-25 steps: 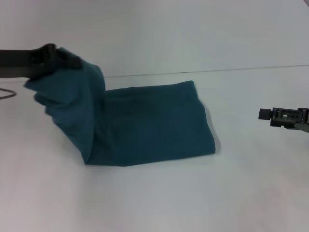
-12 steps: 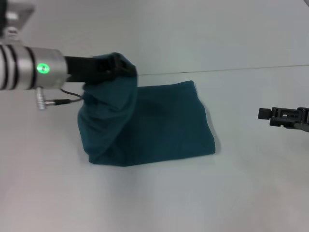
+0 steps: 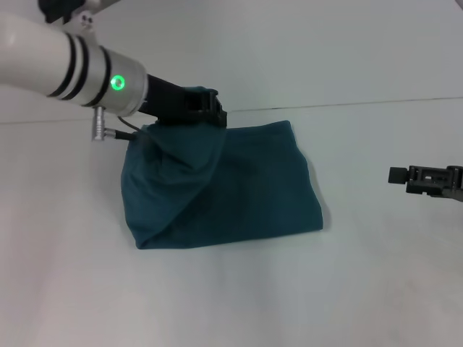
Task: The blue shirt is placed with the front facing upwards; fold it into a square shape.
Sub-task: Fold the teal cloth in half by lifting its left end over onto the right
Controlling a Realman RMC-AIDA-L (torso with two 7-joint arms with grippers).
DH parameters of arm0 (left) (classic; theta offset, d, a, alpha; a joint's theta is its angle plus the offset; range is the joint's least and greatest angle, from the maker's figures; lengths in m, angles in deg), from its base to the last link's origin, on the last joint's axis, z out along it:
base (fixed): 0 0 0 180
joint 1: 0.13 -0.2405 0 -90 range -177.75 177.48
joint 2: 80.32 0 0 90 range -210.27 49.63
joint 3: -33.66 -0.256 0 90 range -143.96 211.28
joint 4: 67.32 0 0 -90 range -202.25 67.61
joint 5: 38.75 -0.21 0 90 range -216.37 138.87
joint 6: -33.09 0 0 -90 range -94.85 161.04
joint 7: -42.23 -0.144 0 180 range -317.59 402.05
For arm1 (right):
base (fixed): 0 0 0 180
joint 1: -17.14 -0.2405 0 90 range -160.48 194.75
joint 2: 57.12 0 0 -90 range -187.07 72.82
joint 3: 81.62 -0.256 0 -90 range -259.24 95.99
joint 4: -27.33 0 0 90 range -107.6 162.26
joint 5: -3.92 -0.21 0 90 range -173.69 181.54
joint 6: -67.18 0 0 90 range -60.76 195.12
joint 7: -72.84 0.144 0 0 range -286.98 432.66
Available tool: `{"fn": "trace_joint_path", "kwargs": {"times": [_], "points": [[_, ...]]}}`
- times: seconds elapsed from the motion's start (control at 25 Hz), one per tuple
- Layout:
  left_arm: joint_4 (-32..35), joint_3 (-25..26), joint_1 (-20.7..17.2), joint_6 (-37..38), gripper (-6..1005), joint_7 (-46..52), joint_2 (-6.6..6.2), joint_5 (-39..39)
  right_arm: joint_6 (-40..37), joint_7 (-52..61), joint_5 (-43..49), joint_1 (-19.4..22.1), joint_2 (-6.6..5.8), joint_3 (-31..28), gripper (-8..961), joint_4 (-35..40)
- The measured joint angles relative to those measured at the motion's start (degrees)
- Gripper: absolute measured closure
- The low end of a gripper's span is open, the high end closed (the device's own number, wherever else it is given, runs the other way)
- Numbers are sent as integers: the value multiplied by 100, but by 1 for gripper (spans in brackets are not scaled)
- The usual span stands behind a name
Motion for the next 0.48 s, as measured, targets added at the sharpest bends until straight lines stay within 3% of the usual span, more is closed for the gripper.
{"fn": "trace_joint_path", "kwargs": {"times": [0.12,0.28,0.48], "points": [[-103,-99,279,-28,940,158,12,-425,11,3,75,-6,12,4,67,-3],[-339,-110,694,-134,941,313,119,-1139,38,15,165,-38,40,0,67,-3],[-2,171,562,-481,939,501,280,-1405,39,-13,183,-27,50,-24,67,-3]]}}
